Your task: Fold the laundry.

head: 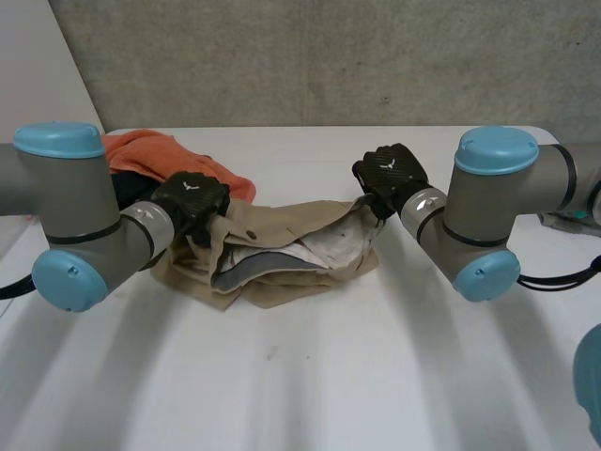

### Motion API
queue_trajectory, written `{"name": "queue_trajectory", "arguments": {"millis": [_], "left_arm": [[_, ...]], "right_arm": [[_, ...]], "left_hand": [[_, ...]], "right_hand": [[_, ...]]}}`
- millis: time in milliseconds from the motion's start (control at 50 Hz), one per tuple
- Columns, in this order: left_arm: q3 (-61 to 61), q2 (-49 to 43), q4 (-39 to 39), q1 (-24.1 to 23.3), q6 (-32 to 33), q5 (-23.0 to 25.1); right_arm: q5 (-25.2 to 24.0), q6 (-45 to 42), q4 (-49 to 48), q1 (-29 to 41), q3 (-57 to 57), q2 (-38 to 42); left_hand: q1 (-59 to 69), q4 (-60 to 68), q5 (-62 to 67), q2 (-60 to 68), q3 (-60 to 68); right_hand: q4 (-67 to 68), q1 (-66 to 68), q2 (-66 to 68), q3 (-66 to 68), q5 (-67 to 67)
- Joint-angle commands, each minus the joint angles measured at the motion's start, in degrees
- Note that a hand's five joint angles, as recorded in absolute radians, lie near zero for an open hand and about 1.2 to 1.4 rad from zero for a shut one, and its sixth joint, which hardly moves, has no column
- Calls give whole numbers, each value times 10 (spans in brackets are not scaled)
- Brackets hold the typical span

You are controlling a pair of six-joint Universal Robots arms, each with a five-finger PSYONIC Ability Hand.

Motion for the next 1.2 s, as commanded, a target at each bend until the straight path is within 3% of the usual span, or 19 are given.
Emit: {"name": "queue_trajectory", "arguments": {"millis": [20, 180, 260, 340, 380, 420, 440, 460, 500, 600, 680, 840, 980, 1080, 1200], "left_arm": [[7, 18, -2, -29, -24, 22], [39, 59, 34, -128, -88, -10], [62, 47, 84, -184, -123, -38], [87, 10, 109, -239, -134, -49], [110, -20, 110, -264, -132, -51], [126, -37, 107, -278, -129, -52], [142, -52, 101, -289, -126, -56], [149, -58, 96, -292, -124, -58], [158, -60, 86, -295, -124, -68], [153, -25, 63, -279, -116, -96], [121, 24, 56, -256, -108, -92], [-11, 144, 36, -209, -105, -103], [-137, 211, -18, -170, -112, -169], [-210, 221, -38, -150, -128, -178], [-255, 199, -21, -137, -134, -147]], "right_arm": [[2, 3, -32, -16, -63, 28], [5, 43, -133, -71, -185, 71], [-21, 65, -218, -97, -225, 105], [-64, 79, -262, -120, -240, 136], [-82, 88, -253, -131, -238, 149], [-84, 91, -243, -132, -235, 156], [-78, 94, -229, -135, -232, 158], [-72, 95, -221, -138, -230, 158], [-55, 98, -205, -147, -226, 152], [32, 111, -112, -175, -218, 100], [47, 107, -14, -181, -199, 38], [10, 57, 166, -179, -81, -111], [-33, -8, 282, -168, 88, -221], [-50, -39, 309, -155, 214, -266], [-80, -73, 237, -140, 350, -299]], "left_hand": [[269, 307, 313, 296, 303], [269, 307, 313, 296, 303], [269, 307, 313, 296, 303], [169, 206, 213, 196, 203], [-61, -23, -17, -34, -27], [-265, -227, -221, -237, -230], [-419, -381, -375, -392, -384], [-431, -393, -387, -404, -397], [-431, -393, -387, -404, -397], [-431, -393, -387, -404, -397], [-431, -393, -387, -404, -397], [-431, -393, -387, -404, -397], [-431, -393, -387, -404, -397], [-431, -393, -387, -404, -397], [-352, -314, -308, -324, -317]], "right_hand": [[155, 160, 150, 156, 160], [155, 160, 150, 156, 160], [155, 160, 150, 156, 160], [155, 160, 150, 156, 160], [137, 141, 132, 138, 142], [-113, -108, -118, -112, -108], [-364, -359, -369, -363, -359], [-446, -442, -451, -445, -442], [-532, -528, -537, -532, -528], [-545, -540, -550, -544, -540], [-545, -540, -550, -544, -540], [-545, -540, -550, -544, -540], [-459, -455, -464, -458, -454], [-358, -353, -363, -357, -353], [-282, -278, -287, -281, -278]]}}
